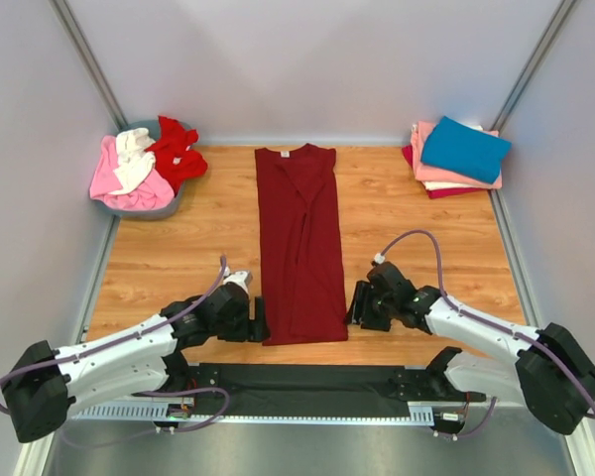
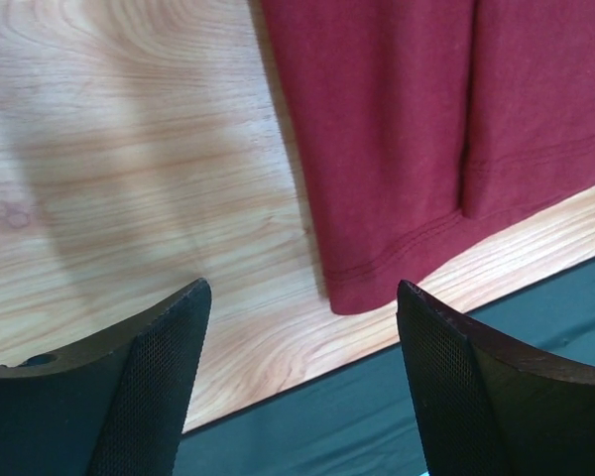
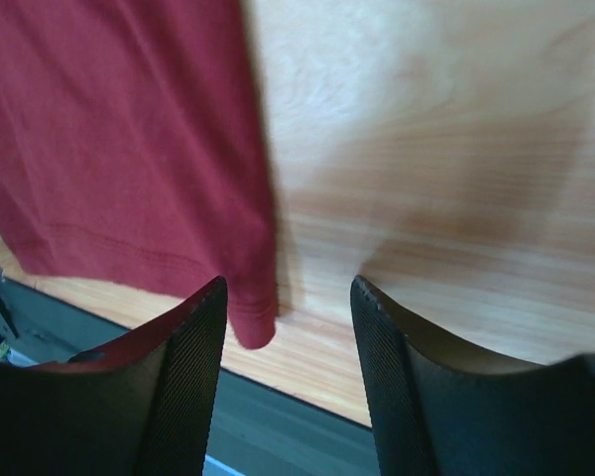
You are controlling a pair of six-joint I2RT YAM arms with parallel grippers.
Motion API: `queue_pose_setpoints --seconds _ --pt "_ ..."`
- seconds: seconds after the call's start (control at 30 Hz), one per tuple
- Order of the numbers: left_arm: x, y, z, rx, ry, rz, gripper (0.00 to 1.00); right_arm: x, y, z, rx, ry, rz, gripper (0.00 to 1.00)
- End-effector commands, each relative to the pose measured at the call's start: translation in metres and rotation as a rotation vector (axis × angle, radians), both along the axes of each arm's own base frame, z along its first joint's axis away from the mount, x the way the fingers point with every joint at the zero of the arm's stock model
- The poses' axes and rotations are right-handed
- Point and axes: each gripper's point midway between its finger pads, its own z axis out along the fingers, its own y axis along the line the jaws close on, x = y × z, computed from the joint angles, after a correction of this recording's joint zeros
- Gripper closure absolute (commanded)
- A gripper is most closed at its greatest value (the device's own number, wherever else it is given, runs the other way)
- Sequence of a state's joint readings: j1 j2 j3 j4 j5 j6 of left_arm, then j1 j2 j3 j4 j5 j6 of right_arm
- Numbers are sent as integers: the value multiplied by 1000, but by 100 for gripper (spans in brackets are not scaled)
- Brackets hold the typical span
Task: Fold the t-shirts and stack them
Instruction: Fold the tshirt
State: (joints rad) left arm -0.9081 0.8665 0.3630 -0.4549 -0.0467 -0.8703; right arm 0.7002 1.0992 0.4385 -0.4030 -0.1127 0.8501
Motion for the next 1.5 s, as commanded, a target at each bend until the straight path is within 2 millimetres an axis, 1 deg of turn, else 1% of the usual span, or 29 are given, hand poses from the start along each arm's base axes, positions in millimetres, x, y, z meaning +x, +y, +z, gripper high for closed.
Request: queue_pose_setpoints --seconds 0.0,0.13,0.27,0.33,0.37,0.4,0.43,0.47,0.53,0.57,0.6,0.63,0.7,0.73,0.77,0.8,0.83,0.93,0.97,1.03,1.13,1.17,1.2,1.23,1.27,1.3,1.33,1.37,1.47 --pt "-10 4 -13 32 41 14 18 -15 10 -5 11 37 2 44" --pt "-13 6 -18 43 50 22 19 -25 10 -10 2 54 7 44" --pt "-13 2 -21 37 50 14 26 -33 6 -20 -8 70 4 46" --pt "-12 0 -24 46 52 14 28 -33 8 -24 4 66 1 53" --pt "-11 0 -26 52 53 14 33 -33 8 -26 4 72 -5 58" --pt "-10 -2 -27 51 51 15 36 -33 10 -28 13 68 -2 68" --pt "-10 -2 -31 64 59 13 40 -33 10 -30 14 67 -3 72" --pt "-9 -3 -32 69 60 12 54 -34 9 -34 5 78 -4 74" --pt "-8 -5 -34 83 64 11 69 -35 9 -39 1 82 0 87" --pt "-8 -7 -33 85 63 4 82 -36 8 -39 -2 82 4 91" --pt "-9 -6 -34 98 63 1 87 -38 7 -41 -3 85 7 98" --pt "-7 -9 -30 102 55 -7 90 -37 7 -38 1 77 2 100" --pt "-13 -2 -29 167 48 -21 97 -39 0 -37 -36 84 -10 100" --pt "-11 -7 -18 166 35 -15 99 -39 -2 -34 -39 78 -11 100" --pt "-17 2 -18 224 35 -25 99 -45 -9 -34 -66 96 -9 100" --pt "-16 -1 -10 221 25 -22 100 -43 -9 -27 -53 75 -18 100" --pt "-21 5 -9 249 40 -16 100 -48 -14 -26 -69 87 -21 100" --pt "-27 2 1 242 45 -33 100 -47 -16 -12 -50 56 -33 100" --pt "-27 1 3 234 47 -30 100 -49 -21 -11 -63 63 -37 100" --pt "-25 -4 10 216 34 -34 100 -44 -20 -1 -52 27 -38 100" --pt "-14 -7 24 233 -15 -27 100 -39 -14 6 -52 9 -13 100" --pt "-7 -8 29 243 -41 -17 100 -32 -7 16 -37 -10 -10 100" --pt "-1 -15 40 244 -64 -29 100 -30 -5 17 -49 -6 -2 100" --pt "3 -15 45 259 -76 -29 100 -26 0 22 -46 -20 16 100" --pt "9 -17 51 276 -102 -25 100 -18 8 35 -29 -44 23 100" --pt "17 -25 63 274 -126 -31 100 -7 6 39 -63 -81 7 99" --pt "22 -21 68 303 -129 -18 100 -2 9 45 -66 -98 13 99" --pt "29 -22 74 310 -146 -9 100 8 14 61 -57 -134 21 100" --pt "50 -34 98 281 -179 0 100 27 16 79 -70 -185 22 100"
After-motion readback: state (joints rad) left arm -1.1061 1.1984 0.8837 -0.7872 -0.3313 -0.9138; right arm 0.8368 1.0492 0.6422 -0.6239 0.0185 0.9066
